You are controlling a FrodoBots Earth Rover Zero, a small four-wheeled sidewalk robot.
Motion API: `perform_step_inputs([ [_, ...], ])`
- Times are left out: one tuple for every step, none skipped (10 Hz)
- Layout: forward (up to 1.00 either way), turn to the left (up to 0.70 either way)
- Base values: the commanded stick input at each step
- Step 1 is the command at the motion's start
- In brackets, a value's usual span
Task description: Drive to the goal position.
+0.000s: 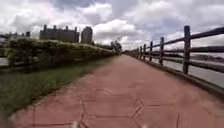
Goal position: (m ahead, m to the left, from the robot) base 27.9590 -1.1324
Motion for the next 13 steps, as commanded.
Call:
perform_step_inputs([
  [1.0,0.0],
  [1.0,0.0],
  [1.0,-0.01],
  [1.0,-0.27],
  [1.0,-0.27],
  [1.0,-0.27],
  [1.0,-0.27],
  [1.0,-0.27],
  [1.0,0.0],
  [1.0,0.0],
  [1.0,0.0],
  [1.0,0.0],
  [1.0,0.0],
])
